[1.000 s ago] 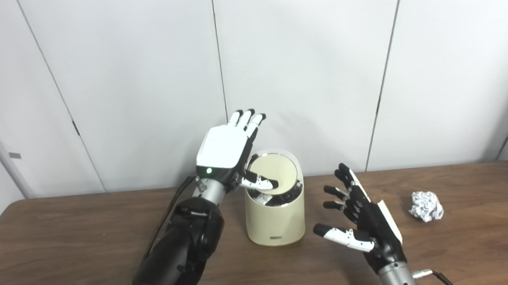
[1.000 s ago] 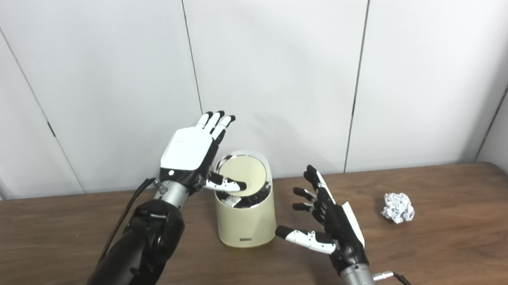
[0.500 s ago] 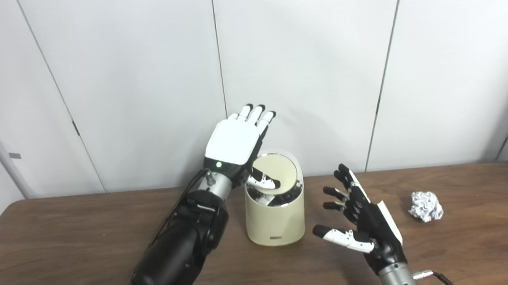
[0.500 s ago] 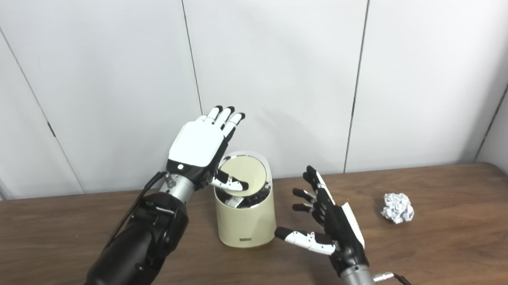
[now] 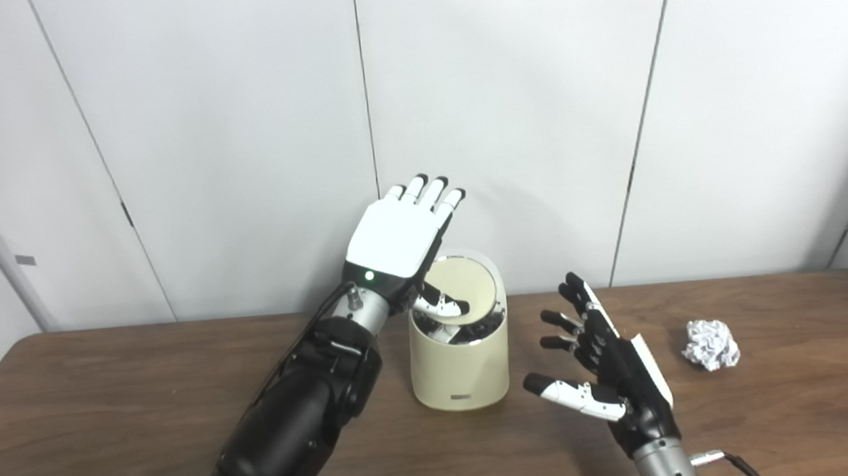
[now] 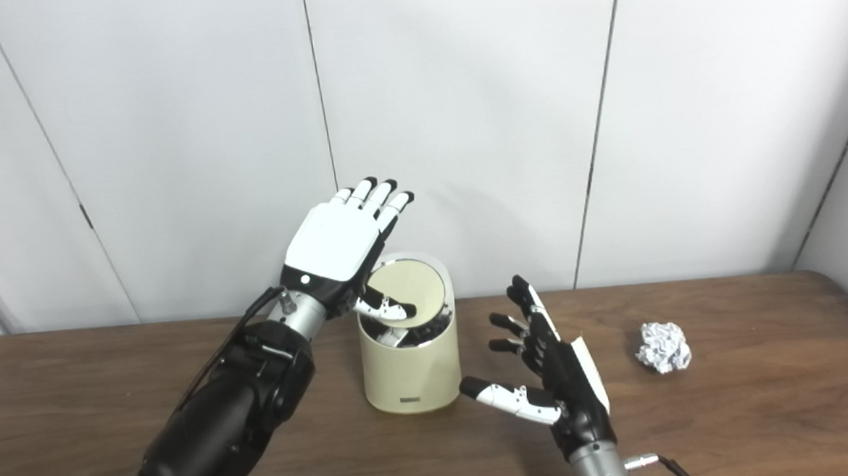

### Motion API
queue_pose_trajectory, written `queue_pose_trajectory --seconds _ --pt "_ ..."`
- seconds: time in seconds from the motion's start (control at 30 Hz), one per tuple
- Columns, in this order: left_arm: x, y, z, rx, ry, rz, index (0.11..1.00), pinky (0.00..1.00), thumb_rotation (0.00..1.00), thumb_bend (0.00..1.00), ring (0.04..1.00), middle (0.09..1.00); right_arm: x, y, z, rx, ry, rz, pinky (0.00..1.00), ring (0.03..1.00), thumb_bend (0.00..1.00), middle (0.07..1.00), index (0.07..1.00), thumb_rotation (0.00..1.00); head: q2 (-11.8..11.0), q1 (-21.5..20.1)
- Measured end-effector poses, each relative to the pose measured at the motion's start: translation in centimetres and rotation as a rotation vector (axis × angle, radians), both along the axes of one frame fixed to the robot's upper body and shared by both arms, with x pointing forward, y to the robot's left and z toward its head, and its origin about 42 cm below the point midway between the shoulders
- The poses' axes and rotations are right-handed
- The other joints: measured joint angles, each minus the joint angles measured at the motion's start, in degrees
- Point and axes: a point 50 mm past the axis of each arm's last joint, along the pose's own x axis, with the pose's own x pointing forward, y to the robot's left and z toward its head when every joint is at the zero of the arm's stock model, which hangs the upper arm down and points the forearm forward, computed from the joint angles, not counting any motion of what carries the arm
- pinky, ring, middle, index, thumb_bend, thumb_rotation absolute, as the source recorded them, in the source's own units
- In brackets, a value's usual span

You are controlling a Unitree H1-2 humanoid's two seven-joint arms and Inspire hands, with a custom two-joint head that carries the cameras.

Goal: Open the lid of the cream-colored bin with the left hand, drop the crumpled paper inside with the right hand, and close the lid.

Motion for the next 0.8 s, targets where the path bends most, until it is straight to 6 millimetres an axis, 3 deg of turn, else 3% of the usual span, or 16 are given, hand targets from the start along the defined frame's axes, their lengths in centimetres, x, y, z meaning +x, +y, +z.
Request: queue_pose_trajectory --seconds 0.23,0.43,0.67,0.8 --pt "0.1 0.1 -0.3 0.003 -0.001 0.0 1.0 0.84 0.14 1.0 1.0 1.0 0.0 0.0 0.0 0.0 0.0 0.0 0.72 0.844 0.85 0.965 0.969 0.3 0.0 0.09" --pt "0.3 0.5 -0.1 -0.014 -0.003 0.003 1.0 0.87 0.15 1.0 1.0 1.0 0.0 0.0 0.0 0.01 0.001 0.003 0.72 0.85 0.84 0.967 0.969 0.29 -0.44 0.62" --pt "0.2 0.6 -0.3 -0.23 0.043 0.008 0.999 0.73 0.19 0.97 0.936 0.977 0.0 0.0 -0.1 0.01 0.006 0.003 0.73 0.847 0.84 0.96 0.965 0.26 -1.23 0.44" --pt "-0.1 0.9 -1.1 -0.344 0.051 0.01 0.998 0.74 0.23 0.92 0.923 0.965 0.1 0.0 -0.3 0.012 0.011 0.004 0.75 0.854 0.83 0.965 0.974 0.26 -1.58 0.62"
